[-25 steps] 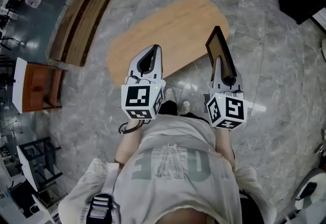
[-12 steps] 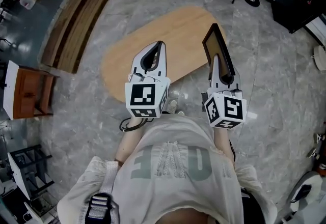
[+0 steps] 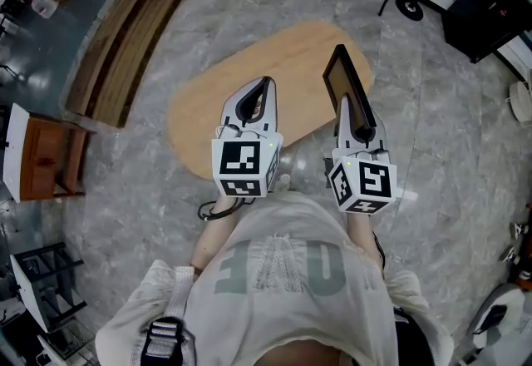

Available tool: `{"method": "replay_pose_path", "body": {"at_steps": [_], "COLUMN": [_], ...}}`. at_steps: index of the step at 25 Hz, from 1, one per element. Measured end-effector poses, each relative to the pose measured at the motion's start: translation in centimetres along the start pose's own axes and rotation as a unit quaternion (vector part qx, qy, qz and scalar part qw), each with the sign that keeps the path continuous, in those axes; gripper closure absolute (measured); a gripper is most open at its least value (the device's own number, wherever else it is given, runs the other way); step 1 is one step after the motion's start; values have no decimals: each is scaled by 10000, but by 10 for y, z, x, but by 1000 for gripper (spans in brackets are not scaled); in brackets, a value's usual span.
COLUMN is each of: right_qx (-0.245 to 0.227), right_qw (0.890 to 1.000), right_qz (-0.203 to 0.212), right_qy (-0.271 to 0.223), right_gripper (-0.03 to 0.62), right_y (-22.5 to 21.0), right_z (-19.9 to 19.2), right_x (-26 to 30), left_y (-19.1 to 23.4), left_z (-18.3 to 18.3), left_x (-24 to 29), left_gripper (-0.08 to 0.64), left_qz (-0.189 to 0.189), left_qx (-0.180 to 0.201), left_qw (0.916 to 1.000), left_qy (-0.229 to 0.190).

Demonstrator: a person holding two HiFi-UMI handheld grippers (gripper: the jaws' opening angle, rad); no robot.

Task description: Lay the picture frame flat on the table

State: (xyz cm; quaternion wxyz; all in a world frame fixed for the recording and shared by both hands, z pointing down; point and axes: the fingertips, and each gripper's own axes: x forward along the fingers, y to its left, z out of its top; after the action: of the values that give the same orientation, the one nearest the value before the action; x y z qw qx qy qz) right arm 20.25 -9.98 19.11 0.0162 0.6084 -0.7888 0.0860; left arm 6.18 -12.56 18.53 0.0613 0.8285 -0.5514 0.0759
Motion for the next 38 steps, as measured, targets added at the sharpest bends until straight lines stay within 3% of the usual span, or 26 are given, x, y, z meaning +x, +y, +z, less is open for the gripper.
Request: {"method": "replay_pose_path", "body": {"at_steps": [14,27,38], "right_qx": [82,92,-497], "right_qw": [9996,9986,9959], "right_qz": [206,493,741], "right_qy": [178,175,141], "right_gripper": [575,575,577], "right_y": [20,42,51], "right_z": [-15,-14,-3], "right_x": [12,32,86], "left_y": [24,54,92], "left_z": [-17,-16,-24], "left_x": [-9,-21,-19], "left_gripper": [551,551,551], "left_qz": [216,532,909], "left_qx": [-167,-181,-221], "left_qw": [9992,9980,9949], "left_qy": [288,278,372]}}
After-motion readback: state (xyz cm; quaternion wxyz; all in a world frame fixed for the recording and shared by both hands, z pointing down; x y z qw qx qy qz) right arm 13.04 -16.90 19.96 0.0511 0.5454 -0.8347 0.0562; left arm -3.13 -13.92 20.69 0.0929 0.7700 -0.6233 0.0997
